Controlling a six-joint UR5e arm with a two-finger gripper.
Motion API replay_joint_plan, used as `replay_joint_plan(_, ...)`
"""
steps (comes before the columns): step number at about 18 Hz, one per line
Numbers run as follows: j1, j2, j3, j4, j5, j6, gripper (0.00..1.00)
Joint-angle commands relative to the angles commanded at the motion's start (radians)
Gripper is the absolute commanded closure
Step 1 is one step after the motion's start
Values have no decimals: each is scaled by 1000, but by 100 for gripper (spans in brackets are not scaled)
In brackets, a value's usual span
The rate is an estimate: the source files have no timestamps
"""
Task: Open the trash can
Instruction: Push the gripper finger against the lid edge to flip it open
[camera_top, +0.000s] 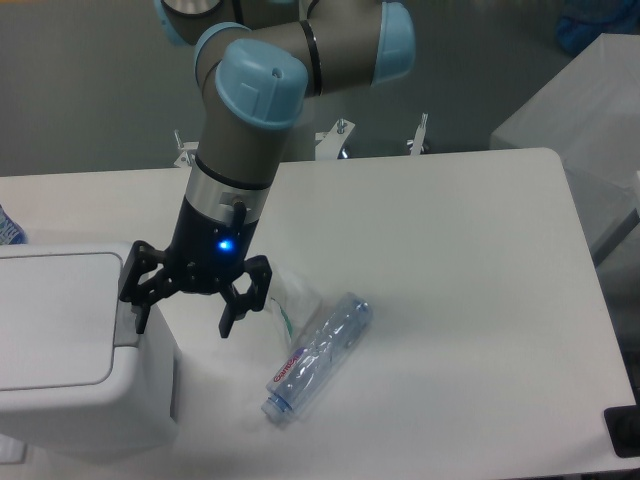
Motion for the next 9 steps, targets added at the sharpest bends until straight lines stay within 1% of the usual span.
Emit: replay_joint_plan(9, 0, -8, -2, 5, 2, 0, 0)
